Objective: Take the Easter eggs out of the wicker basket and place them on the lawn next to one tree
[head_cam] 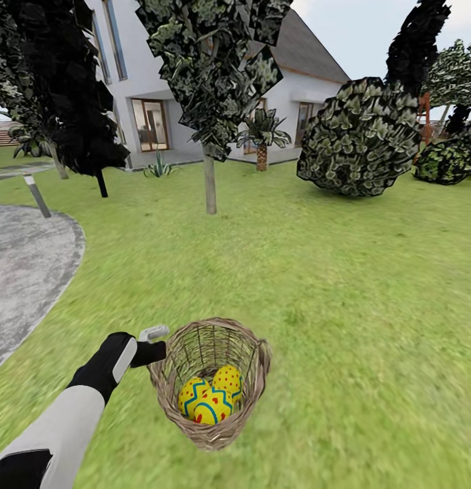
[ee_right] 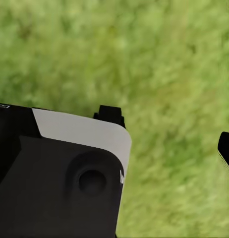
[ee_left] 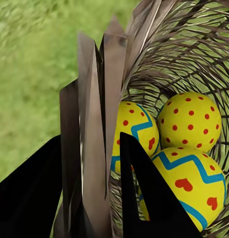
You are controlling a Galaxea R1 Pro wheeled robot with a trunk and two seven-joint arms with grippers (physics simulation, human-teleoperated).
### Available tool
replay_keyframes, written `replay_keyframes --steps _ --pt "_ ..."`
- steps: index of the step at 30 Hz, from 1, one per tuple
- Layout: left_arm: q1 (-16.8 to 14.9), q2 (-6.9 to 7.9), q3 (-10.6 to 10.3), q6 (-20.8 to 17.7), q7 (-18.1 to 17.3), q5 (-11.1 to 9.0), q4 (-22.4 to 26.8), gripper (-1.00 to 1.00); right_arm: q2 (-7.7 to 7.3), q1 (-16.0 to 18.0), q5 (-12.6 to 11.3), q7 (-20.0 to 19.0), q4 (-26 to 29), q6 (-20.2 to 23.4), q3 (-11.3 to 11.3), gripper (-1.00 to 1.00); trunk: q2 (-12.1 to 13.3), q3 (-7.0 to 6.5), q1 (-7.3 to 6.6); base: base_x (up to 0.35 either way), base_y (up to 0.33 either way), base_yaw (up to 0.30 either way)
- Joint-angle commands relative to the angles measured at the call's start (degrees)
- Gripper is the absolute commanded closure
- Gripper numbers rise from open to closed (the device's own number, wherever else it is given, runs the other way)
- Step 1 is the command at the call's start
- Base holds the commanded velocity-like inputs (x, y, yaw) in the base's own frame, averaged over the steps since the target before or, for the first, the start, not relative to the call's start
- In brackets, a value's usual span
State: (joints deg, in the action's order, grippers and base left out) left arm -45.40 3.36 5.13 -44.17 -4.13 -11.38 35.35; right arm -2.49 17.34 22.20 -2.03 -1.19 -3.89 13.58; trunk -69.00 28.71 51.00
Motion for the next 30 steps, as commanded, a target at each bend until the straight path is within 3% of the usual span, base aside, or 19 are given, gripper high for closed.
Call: replay_keyframes --steps 1,30 --pt "-0.04 -0.02 0.21 -0.30 -0.18 -0.58 0.07 1.00 -0.04 0.06 0.39 -0.14 -0.13 -0.30 0.49 -1.00 -0.03 0.05 0.03 0.324 0.080 0.000" --pt "-0.04 -0.02 0.23 -0.30 -0.19 -0.58 0.04 1.00 -0.02 0.06 0.39 -0.15 -0.13 -0.29 0.49 -1.00 -0.03 0.05 0.03 0.324 0.081 0.000"
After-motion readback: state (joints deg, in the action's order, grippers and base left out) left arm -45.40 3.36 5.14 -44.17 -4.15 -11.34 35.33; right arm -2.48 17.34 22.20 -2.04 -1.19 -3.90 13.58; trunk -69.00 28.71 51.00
